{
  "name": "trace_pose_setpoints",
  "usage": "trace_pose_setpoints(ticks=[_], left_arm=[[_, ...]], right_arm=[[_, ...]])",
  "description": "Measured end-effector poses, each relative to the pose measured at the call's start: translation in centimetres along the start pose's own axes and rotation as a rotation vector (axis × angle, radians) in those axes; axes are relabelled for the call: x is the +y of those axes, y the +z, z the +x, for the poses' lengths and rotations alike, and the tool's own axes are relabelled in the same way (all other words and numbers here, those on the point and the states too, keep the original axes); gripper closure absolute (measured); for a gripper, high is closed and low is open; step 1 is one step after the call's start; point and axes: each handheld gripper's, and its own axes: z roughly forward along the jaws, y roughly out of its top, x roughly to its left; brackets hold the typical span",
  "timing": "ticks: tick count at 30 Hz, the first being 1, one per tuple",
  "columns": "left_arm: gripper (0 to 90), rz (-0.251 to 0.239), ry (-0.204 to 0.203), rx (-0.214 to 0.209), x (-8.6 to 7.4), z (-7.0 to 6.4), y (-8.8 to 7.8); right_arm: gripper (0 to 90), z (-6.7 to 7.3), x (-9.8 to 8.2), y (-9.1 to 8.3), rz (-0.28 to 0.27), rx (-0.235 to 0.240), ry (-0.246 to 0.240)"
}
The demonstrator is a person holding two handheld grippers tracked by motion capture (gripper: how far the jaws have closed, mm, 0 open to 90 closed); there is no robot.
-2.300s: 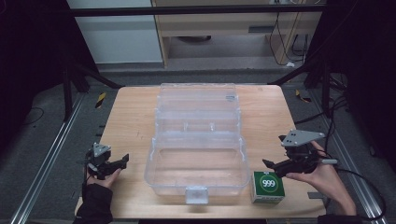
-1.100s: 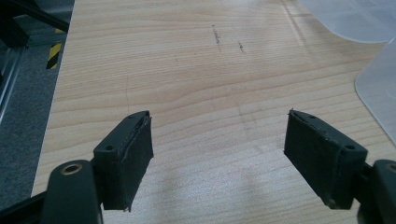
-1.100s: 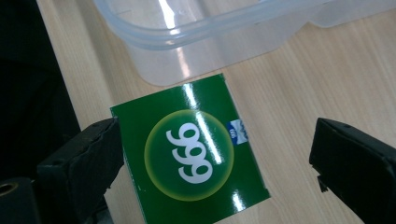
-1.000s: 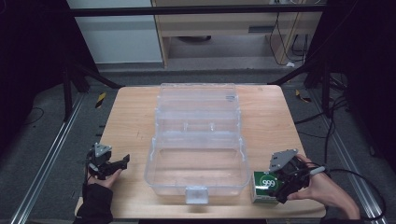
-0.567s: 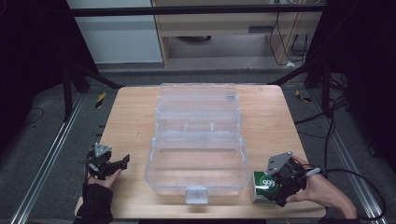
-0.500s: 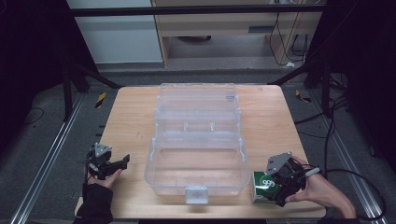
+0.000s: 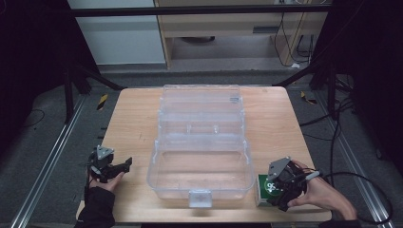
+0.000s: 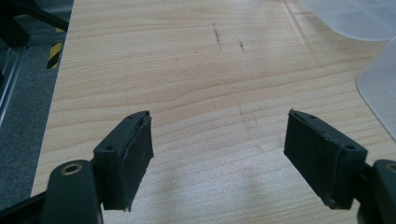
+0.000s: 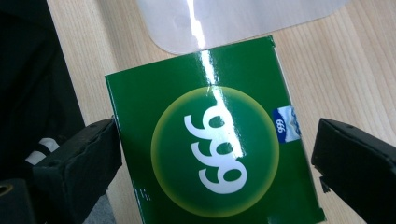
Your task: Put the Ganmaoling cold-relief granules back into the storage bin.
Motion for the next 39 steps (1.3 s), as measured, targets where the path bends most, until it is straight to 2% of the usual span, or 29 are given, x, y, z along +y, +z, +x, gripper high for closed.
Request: trace_pose_setpoints(ticks=[17,23,27,32,39], left_arm=[[23.1,0.003,0.000,0.003,0.0,0.0,0.0],[23.1,0.003,0.000,0.004,0.0,0.1,0.0],[23.1,0.002,0.000,0.004,0.0,0.1,0.0],[23.1,0.002,0.000,0.004,0.0,0.1,0.0],[23.1,0.004,0.001,0.004,0.0,0.0,0.0]], right_arm=[[3.2,-0.2,-0.3,2.0,0.057,0.034,-0.022],[4.5,-0.4,-0.5,2.7,0.095,0.053,-0.031],[7.2,-0.6,-0.5,2.7,0.090,0.063,-0.048],[13.3,-0.7,-0.7,2.3,0.074,0.069,-0.036],[15.9,-0.8,-1.0,2.0,0.059,0.071,-0.024]])
